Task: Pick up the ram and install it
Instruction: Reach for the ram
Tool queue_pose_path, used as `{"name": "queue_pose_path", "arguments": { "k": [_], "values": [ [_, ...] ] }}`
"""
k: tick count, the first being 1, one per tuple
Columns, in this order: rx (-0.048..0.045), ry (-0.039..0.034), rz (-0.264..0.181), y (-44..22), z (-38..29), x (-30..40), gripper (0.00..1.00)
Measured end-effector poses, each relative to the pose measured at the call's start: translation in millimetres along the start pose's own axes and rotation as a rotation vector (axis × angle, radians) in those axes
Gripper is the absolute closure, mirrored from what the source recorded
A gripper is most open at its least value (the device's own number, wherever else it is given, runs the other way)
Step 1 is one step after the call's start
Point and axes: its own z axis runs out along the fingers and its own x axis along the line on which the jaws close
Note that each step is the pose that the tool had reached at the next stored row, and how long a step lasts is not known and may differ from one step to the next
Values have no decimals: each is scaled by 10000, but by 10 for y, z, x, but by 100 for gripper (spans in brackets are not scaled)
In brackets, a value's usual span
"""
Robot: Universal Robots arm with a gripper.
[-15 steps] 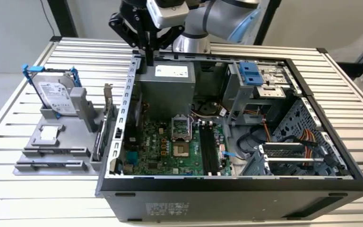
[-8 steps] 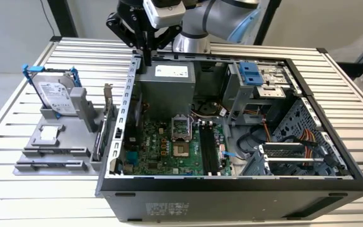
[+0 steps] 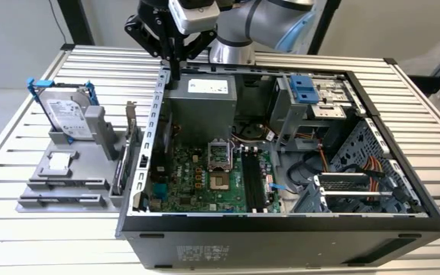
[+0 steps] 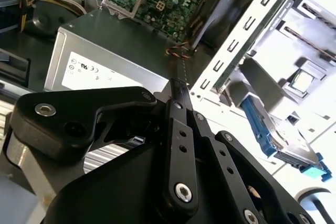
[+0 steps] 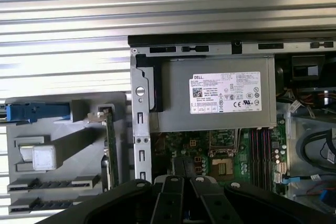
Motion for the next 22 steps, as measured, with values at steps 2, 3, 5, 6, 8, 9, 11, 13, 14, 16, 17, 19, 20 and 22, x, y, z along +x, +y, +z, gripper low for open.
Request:
{"name": "queue_pose_path", "arguments": {
  "k": [2,3,5,6,8,9,11,13,14,16,17,19,20,22],
  "values": [
    [1,1,1,-1,-1,13,100],
    [0,1,0,-1,-1,20,100],
    [1,1,0,-2,-1,32,100],
    [0,0,0,-3,-1,39,100],
    [0,1,0,-4,-1,53,100],
    [0,0,0,-4,-1,59,100],
    [1,1,0,-5,-2,74,100],
    [1,1,0,-6,-2,87,100],
    [1,1,0,-7,-3,94,100],
    [0,0,1,-7,-2,108,100],
    [1,1,0,-8,-3,114,100],
    [1,1,0,-9,-3,128,100],
    [1,1,1,-9,-4,136,100],
    [1,1,1,-11,-4,150,100]
  ]
}}
